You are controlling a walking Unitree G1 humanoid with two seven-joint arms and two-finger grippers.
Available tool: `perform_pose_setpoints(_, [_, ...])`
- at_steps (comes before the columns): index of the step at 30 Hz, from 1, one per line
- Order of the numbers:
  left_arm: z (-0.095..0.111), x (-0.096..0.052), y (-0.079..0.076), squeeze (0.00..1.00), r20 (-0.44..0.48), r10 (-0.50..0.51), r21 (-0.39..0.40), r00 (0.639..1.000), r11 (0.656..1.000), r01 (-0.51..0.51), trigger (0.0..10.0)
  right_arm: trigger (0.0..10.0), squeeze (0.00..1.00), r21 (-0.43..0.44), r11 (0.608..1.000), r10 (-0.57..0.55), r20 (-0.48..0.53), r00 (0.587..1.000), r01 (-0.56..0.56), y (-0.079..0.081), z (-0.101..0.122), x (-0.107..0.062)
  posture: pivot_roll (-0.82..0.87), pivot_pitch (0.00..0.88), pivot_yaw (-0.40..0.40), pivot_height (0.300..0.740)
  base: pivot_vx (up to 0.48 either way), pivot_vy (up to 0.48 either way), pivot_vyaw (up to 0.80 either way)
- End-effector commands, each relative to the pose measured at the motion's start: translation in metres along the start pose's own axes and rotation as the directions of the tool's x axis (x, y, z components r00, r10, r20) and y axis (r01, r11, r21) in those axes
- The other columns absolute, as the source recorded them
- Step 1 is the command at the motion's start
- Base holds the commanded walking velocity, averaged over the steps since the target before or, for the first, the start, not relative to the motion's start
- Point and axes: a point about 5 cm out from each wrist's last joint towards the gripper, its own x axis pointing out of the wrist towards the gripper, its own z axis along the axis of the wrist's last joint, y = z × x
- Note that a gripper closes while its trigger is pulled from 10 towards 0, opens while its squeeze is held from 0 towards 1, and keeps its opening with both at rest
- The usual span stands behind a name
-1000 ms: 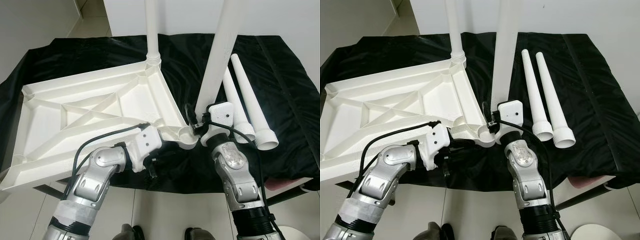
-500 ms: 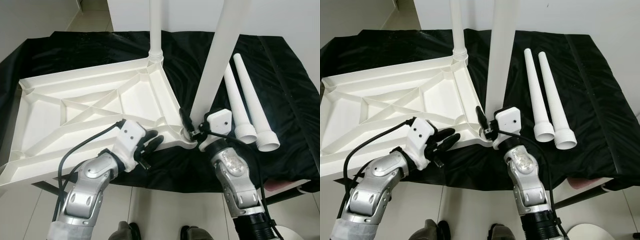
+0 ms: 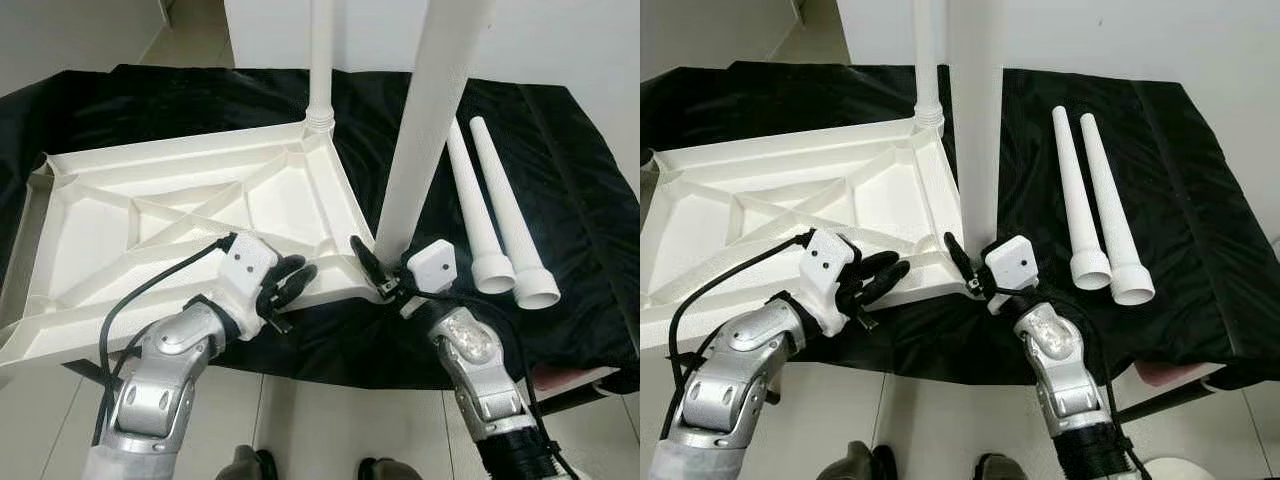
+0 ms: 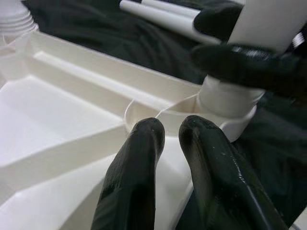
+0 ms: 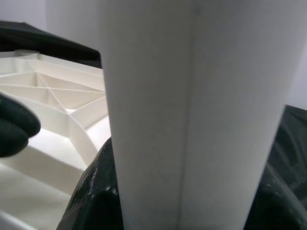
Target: Building children table
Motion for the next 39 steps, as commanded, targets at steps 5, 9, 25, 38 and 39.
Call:
perform_pose_setpoints(5, [0.003, -0.001, 0.0, 0.0, -0.002, 0.034, 0.002, 0.999, 0.999, -0.034, 10.0, 10.0, 0.0, 0.084, 0.994, 0.075, -0.133, 0.988, -0.064, 0.01, -0.03, -0.01, -0.11, 0.128, 0.052, 0.74, 0.0, 0.0, 0.0])
perform_pose_setpoints(9, [0.008, -0.001, 0.0, 0.0, 0.009, 0.033, 0.017, 0.999, 0.999, -0.033, 10.0, 10.0, 0.0, 0.188, 0.979, 0.103, -0.124, 0.987, -0.078, 0.01, -0.03, -0.003, -0.11, 0.134, 0.055, 0.74, 0.0, 0.0, 0.0])
perform_pose_setpoints(25, [0.014, -0.001, 0.001, 0.0, 0.017, 0.035, 0.029, 0.999, 0.999, -0.035, 10.0, 10.0, 0.0, 0.293, 0.956, 0.072, -0.175, 0.982, -0.018, 0.001, -0.037, 0.001, -0.11, 0.146, 0.059, 0.74, 0.0, 0.0, 0.0])
perform_pose_setpoints(38, [0.014, -0.003, -0.001, 0.0, 0.007, 0.029, 0.034, 1.0, 0.999, -0.029, 10.0, 10.0, 0.0, 0.089, 0.994, 0.075, -0.122, 0.99, -0.064, 0.02, -0.037, -0.015, -0.1, 0.138, 0.06, 0.74, 0.0, 0.0, 0.0])
perform_pose_setpoints(39, [0.014, -0.003, -0.001, 0.0, 0.007, 0.029, 0.034, 1.0, 0.999, -0.029, 10.0, 10.0, 0.0, 0.089, 0.994, 0.075, -0.122, 0.99, -0.064, 0.02, -0.037, -0.015, -0.1, 0.138, 0.06, 0.74, 0.0, 0.0, 0.0])
